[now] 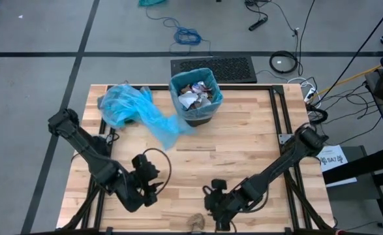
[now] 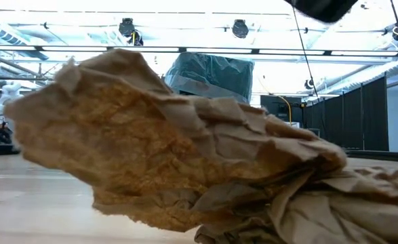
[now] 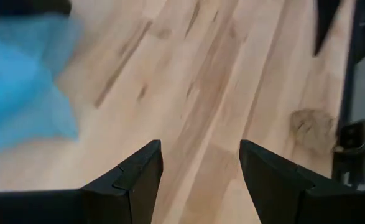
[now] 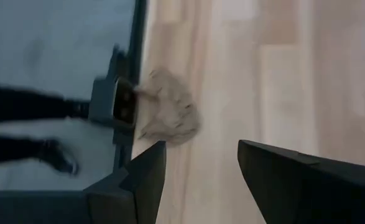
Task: Place trash/remove bag and relplace
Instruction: Put the brown paper into the trash bin
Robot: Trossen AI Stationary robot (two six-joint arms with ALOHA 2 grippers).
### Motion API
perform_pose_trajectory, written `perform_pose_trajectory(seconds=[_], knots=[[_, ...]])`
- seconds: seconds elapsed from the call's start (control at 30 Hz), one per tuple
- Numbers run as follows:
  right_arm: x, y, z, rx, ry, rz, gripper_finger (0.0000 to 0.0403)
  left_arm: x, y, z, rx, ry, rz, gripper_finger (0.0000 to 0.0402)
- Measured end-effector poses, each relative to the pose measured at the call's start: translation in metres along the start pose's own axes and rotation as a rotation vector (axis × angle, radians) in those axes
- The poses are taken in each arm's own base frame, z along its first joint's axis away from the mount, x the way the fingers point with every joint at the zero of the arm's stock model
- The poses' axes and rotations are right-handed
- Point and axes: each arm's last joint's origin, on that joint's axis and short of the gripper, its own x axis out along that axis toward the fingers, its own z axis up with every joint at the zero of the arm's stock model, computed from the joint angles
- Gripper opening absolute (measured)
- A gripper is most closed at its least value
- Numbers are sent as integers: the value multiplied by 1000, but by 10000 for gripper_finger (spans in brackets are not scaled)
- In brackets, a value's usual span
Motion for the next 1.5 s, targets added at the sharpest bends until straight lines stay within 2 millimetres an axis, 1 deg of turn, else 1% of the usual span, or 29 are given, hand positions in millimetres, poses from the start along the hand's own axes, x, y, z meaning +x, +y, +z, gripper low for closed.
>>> perform_pose_trajectory(seconds=[0.1, 0.27, 0.4, 0.5, 0.57, 0.67, 0.7, 0.77, 0.83, 0.9, 0.93, 0.97, 1.07, 1.13, 1.23, 1.37, 1.5], knots=[[21, 4, -4, -79, 20, 57, 192, 11, 1, -18, -50, 15, 8, 215], [55, 8, -8, -172, -9, 99, 192, 25, 6, -37, -117, 30, 26, 215], [75, 9, -12, -193, -29, 109, 192, 30, 9, -44, -144, 40, 30, 215], [90, 5, -18, -201, 9, 120, 192, 31, 9, -44, -144, 40, 31, 215], [100, 2, -21, -183, 38, 145, 192, 31, 9, -45, -134, 42, 33, 215], [110, 2, -20, -157, 12, 187, 190, 31, 11, -46, -98, 52, 49, 215], [113, 2, -19, -155, -3, 193, 185, 30, 13, -46, -90, 59, 62, 215], [115, 1, -18, -149, -11, 190, 160, 31, 16, -47, -74, 82, 87, 215], [115, -2, -18, -114, 0, 182, 112, 31, 18, -48, -62, 103, 103, 215], [112, -9, -15, -68, 29, 165, 48, 30, 21, -49, -45, 113, 125, 215], [109, -13, -13, -53, 44, 149, 25, 30, 23, -49, -36, 119, 140, 215], [106, -16, -11, -45, 56, 133, 15, 30, 25, -50, -25, 129, 158, 215], [90, -29, -2, -18, 76, 68, 14, 28, 34, -48, -2, 149, 212, 215], [76, -38, 5, -9, 83, 23, 7, 24, 44, -44, 14, 157, 258, 215], [51, -55, 18, 19, 77, -55, 3, 14, 60, -36, 44, 122, 321, 215], [10, -75, 37, 63, 5, -152, 2, -3, 90, -24, 69, 47, 341, 215], [-30, -95, 56, 117, -118, -231, 1, -23, 126, -12, 84, -25, 331, 215]])
